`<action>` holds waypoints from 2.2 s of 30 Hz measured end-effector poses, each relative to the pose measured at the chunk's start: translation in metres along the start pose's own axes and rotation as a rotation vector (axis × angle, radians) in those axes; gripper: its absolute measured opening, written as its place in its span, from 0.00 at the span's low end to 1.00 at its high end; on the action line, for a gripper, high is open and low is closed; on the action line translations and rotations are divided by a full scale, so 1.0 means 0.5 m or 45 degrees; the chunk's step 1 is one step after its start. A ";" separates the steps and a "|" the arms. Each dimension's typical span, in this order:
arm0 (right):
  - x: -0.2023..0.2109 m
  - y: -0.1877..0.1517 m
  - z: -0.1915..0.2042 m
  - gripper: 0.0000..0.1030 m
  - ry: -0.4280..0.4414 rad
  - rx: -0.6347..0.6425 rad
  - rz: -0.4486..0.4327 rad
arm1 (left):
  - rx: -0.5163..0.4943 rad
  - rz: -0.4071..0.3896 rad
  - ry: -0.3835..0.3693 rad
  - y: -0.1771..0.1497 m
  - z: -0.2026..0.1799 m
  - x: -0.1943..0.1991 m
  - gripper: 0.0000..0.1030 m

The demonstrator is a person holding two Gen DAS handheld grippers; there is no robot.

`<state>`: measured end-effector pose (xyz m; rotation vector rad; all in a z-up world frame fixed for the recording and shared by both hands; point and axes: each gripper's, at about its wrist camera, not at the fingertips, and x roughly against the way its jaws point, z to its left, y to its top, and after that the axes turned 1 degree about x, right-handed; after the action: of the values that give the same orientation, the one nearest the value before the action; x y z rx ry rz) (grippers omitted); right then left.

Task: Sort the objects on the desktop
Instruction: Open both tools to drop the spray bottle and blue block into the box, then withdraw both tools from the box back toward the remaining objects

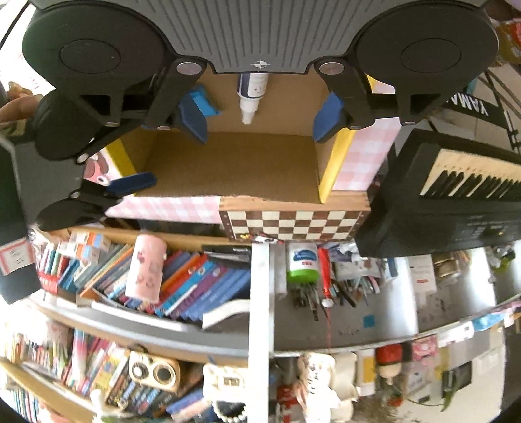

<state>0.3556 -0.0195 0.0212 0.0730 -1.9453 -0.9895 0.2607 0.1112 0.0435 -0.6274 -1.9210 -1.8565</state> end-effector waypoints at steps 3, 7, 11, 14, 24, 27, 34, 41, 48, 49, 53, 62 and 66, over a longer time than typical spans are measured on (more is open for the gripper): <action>0.038 -0.004 -0.007 0.72 -0.012 -0.098 -0.053 | 0.038 -0.013 -0.015 -0.008 0.006 0.026 0.74; 0.088 -0.014 -0.001 0.72 -0.059 -0.175 -0.124 | 0.096 -0.048 -0.026 -0.021 0.008 0.059 0.74; 0.133 -0.032 0.010 0.76 -0.132 -0.290 -0.182 | 0.150 -0.074 0.010 -0.035 0.008 0.089 0.75; 0.161 -0.048 0.018 0.76 -0.182 -0.379 -0.209 | 0.169 -0.062 0.022 -0.050 0.009 0.109 0.79; 0.262 -0.121 0.080 0.76 -0.300 -0.530 -0.252 | 0.171 -0.062 0.032 -0.117 0.004 0.202 0.84; 0.285 -0.142 0.106 0.76 -0.318 -0.549 -0.253 | 0.165 -0.076 0.056 -0.136 0.000 0.233 0.85; 0.337 -0.195 0.181 0.78 -0.346 -0.601 -0.277 | 0.150 -0.084 0.098 -0.194 -0.007 0.301 0.86; 0.369 -0.248 0.258 0.80 -0.353 -0.563 -0.224 | 0.157 -0.031 0.099 -0.254 -0.016 0.342 0.86; 0.398 -0.305 0.322 0.80 -0.384 -0.656 -0.207 | 0.187 0.008 0.102 -0.302 -0.029 0.367 0.86; 0.402 -0.312 0.331 0.80 -0.392 -0.669 -0.208 | 0.184 0.014 0.099 -0.306 -0.031 0.369 0.86; 0.411 -0.331 0.354 0.80 -0.395 -0.692 -0.195 | 0.158 0.017 0.082 -0.316 -0.042 0.373 0.86; 0.426 -0.369 0.382 0.80 -0.465 -0.666 -0.118 | 0.074 0.030 0.020 -0.331 -0.078 0.366 0.86; 0.434 -0.387 0.377 0.81 -0.500 -0.710 -0.102 | 0.042 0.046 -0.016 -0.336 -0.096 0.361 0.87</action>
<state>0.0267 -0.1262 -0.0017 -0.3879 -1.9423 -1.6637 0.0155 0.0682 0.0101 -0.6604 -1.9309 -1.7994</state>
